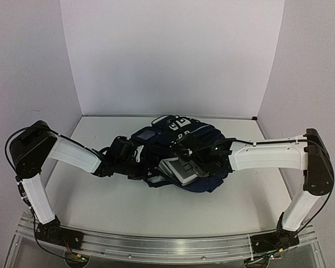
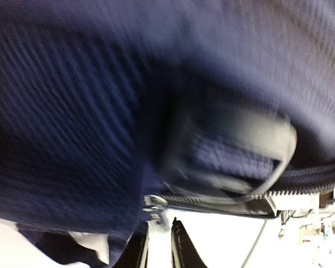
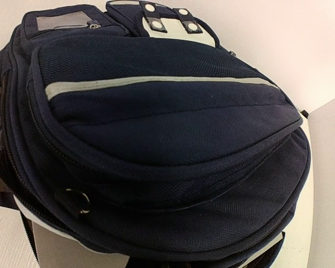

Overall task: Pack the student bag
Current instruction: Zip the student bag at the center of the board.

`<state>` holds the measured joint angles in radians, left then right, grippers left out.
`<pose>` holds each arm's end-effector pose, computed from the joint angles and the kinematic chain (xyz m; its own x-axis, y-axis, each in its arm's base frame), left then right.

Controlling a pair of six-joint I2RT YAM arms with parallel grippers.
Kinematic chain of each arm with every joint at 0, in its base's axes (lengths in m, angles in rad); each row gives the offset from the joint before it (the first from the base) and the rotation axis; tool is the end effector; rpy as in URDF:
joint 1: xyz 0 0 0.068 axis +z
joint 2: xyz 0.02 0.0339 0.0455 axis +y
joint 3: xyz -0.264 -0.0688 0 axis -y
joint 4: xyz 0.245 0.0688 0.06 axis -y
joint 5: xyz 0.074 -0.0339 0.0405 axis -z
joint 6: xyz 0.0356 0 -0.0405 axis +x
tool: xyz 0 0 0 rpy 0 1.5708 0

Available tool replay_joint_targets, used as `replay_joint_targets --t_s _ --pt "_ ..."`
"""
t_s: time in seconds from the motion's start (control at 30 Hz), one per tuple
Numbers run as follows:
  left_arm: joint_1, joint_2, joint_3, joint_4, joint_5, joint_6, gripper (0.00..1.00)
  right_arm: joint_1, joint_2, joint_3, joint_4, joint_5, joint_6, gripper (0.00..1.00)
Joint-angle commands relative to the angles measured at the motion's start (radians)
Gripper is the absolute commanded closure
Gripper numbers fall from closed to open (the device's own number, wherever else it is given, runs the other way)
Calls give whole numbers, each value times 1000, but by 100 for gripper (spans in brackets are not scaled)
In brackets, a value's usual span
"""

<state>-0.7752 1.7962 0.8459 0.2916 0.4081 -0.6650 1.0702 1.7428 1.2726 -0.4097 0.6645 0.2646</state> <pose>0.2434 -0.2583 0.1411 -0.8788 0.0681 -0.4724 0.4121 0.6074 -0.6791 0.1996 0.3191 0.2375 -0.4883 -0.4636 -0.7393 -0.3878 0.8742 -0.2921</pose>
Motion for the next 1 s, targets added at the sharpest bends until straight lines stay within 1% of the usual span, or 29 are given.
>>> replay_joint_targets --t_s 0.0,0.13,0.2,0.27,0.4,0.43,0.47,0.67,0.97 --pt "-45 -24 6 -14 38 -27 82 -3 -2 55 106 -15 40 100" --pt "-46 -10 -11 37 55 -29 73 -4 -4 49 106 -20 45 100" --pt "-45 -10 -13 38 46 -16 69 -4 -5 48 106 -23 46 100" --pt "-45 -11 -14 27 21 -4 66 -3 -5 48 106 -25 45 100" --pt "-44 -38 -41 3 -45 22 56 -4 -12 47 106 -22 47 100" --pt "-44 -49 -50 1 -62 31 55 -4 -15 45 106 -23 48 100" --pt "-44 -59 -62 0 -76 40 55 -4 -17 43 106 -22 48 100" --pt "-35 -101 -138 72 -167 106 64 -3 -16 42 106 -25 47 100" --pt "1 -51 -90 118 -182 178 70 -4 -27 37 106 -29 56 100"
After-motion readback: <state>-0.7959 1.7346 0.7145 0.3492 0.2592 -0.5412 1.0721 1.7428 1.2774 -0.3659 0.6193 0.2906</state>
